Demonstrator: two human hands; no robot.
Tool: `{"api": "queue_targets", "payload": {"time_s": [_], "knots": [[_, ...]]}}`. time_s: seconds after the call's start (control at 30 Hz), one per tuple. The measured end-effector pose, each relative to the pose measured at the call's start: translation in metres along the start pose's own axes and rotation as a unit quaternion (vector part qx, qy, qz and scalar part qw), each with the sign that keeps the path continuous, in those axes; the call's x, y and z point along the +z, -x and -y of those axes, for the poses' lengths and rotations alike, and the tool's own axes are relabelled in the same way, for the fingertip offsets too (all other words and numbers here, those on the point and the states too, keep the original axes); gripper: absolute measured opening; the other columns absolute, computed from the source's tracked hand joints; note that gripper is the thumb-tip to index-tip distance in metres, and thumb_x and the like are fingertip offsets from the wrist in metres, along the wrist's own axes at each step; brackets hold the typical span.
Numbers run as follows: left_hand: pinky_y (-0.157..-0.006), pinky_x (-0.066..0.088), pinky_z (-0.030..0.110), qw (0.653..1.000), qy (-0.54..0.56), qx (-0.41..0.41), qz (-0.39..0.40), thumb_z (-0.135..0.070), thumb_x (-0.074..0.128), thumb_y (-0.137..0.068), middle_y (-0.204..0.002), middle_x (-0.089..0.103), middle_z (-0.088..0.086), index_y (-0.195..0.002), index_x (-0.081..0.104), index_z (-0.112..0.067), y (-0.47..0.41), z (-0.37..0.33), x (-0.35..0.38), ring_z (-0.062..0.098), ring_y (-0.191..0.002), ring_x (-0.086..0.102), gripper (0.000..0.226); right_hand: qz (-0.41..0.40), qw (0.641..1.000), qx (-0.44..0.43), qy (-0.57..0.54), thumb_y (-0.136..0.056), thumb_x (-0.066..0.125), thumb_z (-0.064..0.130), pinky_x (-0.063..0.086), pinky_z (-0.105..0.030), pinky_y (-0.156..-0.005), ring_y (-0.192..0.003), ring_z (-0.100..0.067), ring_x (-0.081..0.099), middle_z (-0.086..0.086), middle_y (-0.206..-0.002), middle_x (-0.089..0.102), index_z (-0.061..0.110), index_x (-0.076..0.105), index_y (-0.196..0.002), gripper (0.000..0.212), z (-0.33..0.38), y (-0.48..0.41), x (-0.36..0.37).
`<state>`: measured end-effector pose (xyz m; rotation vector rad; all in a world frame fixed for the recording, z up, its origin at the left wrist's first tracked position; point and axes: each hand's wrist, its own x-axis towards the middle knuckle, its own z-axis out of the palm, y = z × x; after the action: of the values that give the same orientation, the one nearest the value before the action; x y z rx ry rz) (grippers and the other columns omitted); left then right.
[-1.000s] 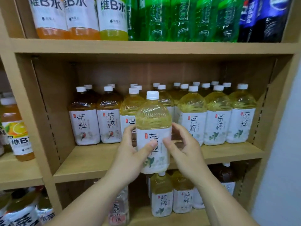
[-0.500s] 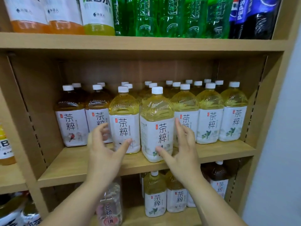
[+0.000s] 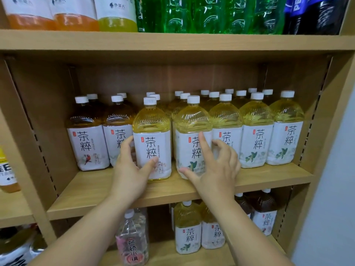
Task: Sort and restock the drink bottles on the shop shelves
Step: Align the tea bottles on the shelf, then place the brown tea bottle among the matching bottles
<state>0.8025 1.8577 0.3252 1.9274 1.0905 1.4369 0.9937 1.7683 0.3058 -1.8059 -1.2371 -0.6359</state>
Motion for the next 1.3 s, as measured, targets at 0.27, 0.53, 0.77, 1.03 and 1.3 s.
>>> {"api": "queue_targets", "payload": {"time_s": [0.27,0.53,0.77,1.03,1.3], "knots": [[-0.091,0.045,0.021,0.999,0.018,-0.016,0.036,-0.023,0.079,-0.087,-0.119,0.055,-0.029,-0.140,0.029,-0.050,0.001,0.001,-0.005,-0.016,-0.103,0.052,0.078,0.019,0.999,0.018,-0.027,-0.075,0.057,0.082,0.011,-0.068,-0.120,-0.156,-0.038,-0.006,-0.009,-0.169,-0.002,0.060,0.013,-0.154,0.094,-0.001,-0.004,0.000],[-0.091,0.049,0.021,0.998,-0.033,0.024,0.055,-0.022,0.083,-0.083,-0.124,0.055,-0.022,-0.140,0.024,-0.050,-0.003,0.001,0.002,0.005,-0.118,0.057,0.087,0.066,0.996,0.050,-0.013,-0.080,0.058,0.079,0.006,-0.068,-0.122,-0.152,-0.037,-0.028,-0.002,-0.165,-0.035,0.068,-0.022,-0.144,0.102,0.002,-0.012,0.000],[-0.080,0.039,0.000,0.998,-0.022,0.024,0.055,-0.023,0.079,-0.088,-0.134,0.052,-0.027,-0.150,0.024,-0.044,0.004,-0.003,0.005,-0.023,-0.106,0.047,0.085,0.073,0.997,0.039,-0.004,-0.082,0.054,0.079,0.004,-0.068,-0.122,-0.153,-0.037,-0.027,-0.004,-0.165,-0.034,0.063,-0.018,-0.149,0.100,-0.002,-0.008,0.002],[-0.095,0.055,0.036,0.999,0.025,0.018,-0.043,-0.029,0.076,-0.090,-0.132,0.056,-0.029,-0.134,0.046,-0.051,0.051,-0.002,-0.057,0.002,-0.121,0.056,0.057,-0.055,0.971,-0.079,-0.219,-0.084,0.071,0.051,0.017,-0.056,-0.123,-0.157,-0.037,0.007,-0.014,-0.166,0.011,0.026,0.045,-0.148,0.074,0.074,0.020,-0.005],[-0.086,0.055,0.039,0.975,-0.032,0.012,-0.221,-0.028,0.072,-0.086,-0.110,0.067,-0.013,-0.118,0.061,-0.033,0.067,0.048,-0.215,0.011,-0.102,0.065,0.034,0.032,0.891,-0.113,-0.438,-0.086,0.067,0.044,0.046,-0.037,-0.109,-0.131,-0.014,0.050,0.005,-0.136,0.048,0.022,0.064,-0.126,0.045,0.205,0.046,0.024]]}}
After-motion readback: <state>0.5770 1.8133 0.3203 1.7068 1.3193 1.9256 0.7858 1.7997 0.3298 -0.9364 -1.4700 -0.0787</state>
